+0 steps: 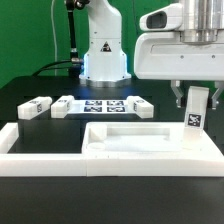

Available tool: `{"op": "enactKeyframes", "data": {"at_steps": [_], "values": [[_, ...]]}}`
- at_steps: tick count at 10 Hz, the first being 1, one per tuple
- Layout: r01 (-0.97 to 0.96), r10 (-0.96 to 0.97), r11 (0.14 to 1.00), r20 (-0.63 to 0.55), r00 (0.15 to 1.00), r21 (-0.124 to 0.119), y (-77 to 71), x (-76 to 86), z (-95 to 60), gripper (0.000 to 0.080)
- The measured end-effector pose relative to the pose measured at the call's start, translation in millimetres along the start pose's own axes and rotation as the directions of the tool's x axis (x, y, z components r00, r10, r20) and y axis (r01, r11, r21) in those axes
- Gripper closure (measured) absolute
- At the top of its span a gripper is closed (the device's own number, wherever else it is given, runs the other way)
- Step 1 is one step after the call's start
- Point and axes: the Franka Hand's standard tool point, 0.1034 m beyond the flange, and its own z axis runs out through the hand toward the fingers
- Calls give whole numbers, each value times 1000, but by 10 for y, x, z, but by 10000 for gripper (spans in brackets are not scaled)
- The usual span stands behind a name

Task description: Assemble desk

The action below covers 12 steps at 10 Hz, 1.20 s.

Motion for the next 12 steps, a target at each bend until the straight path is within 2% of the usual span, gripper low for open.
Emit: {"op": "enactKeyframes", "data": {"at_steps": [2,3,4,5,6,7,12], "values": [[-208,208,978,-3,978,0,13,5,13,508],[-396,396,918,-16,918,1,29,4,14,508],[-568,568,823,-1,823,14,55,7,12,508],[-738,738,674,30,675,21,59,5,15,508],[-825,823,564,53,565,33,89,5,13,508],[-868,864,495,80,497,43,122,-8,8,508],[-965,961,262,91,263,20,114,-18,10,508]]}}
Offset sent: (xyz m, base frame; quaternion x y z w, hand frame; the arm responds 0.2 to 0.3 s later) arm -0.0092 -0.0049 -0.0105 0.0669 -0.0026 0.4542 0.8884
